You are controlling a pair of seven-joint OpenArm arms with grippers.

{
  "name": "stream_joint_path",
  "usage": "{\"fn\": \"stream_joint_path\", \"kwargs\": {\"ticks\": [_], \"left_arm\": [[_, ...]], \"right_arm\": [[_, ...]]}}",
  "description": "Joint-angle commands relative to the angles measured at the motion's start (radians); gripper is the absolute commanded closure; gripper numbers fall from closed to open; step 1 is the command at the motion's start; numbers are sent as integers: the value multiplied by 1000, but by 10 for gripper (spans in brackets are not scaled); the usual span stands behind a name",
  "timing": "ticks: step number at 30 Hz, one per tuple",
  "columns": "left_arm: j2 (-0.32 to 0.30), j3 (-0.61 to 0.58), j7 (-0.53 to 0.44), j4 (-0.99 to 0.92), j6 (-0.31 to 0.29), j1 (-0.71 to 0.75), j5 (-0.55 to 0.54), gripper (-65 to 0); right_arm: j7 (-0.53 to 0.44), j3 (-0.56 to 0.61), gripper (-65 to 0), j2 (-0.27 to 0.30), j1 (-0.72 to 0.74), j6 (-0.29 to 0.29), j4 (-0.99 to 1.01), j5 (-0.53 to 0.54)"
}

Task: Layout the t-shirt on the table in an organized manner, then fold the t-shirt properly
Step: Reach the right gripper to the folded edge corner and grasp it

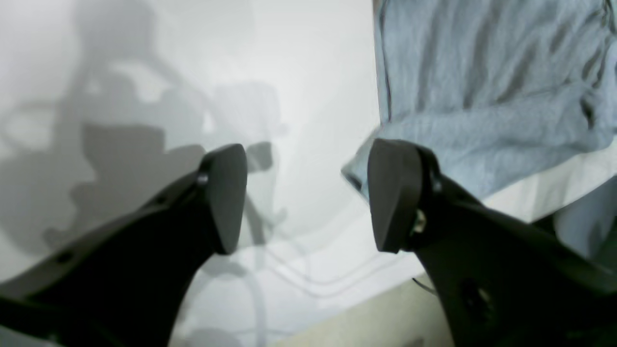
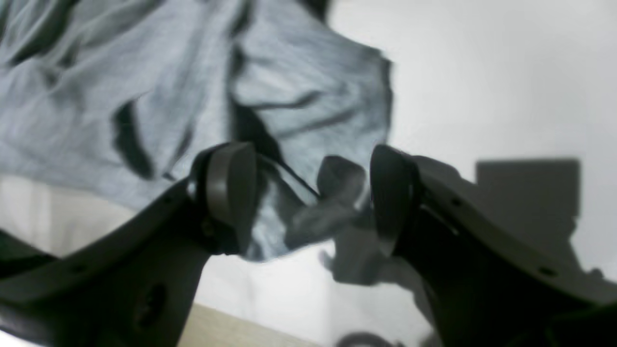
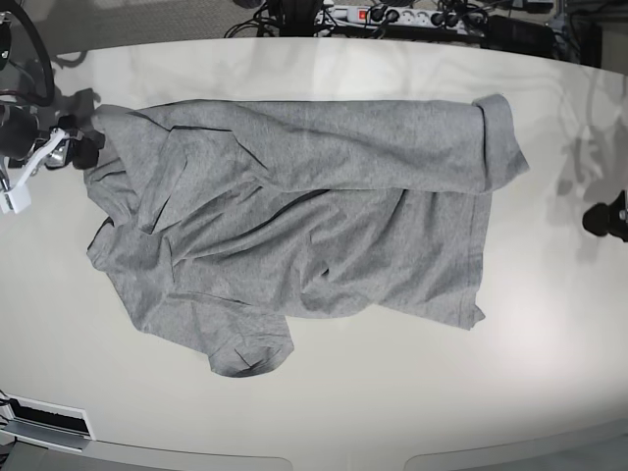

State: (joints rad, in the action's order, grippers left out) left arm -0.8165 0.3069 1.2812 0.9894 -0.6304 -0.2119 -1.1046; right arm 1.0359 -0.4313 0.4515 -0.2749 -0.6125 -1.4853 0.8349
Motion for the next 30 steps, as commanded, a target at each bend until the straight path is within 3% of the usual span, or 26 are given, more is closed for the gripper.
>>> {"fn": "stream_joint_path", "kwargs": {"ticks": [1, 5, 19, 24, 30], "left_arm": [[-31, 8, -8, 11, -3, -6, -33, -401], [-31, 8, -8, 11, -3, 28, -42, -401], [-29, 8, 26, 11, -3, 44, -31, -401], [-29, 8, 9, 11, -3, 71, -31, -401], [-29, 8, 6, 11, -3, 76, -31, -401]], "right_arm": [[-16, -7, -394, 3, 6, 7, -5, 13], [-50, -7, -394, -38, 6, 15, 43, -2], [-49, -7, -394, -86, 6, -86, 64, 74], [-49, -9, -392, -68, 10, -86, 60, 85], [-18, -9, -392, -8, 29, -86, 51, 176]]}}
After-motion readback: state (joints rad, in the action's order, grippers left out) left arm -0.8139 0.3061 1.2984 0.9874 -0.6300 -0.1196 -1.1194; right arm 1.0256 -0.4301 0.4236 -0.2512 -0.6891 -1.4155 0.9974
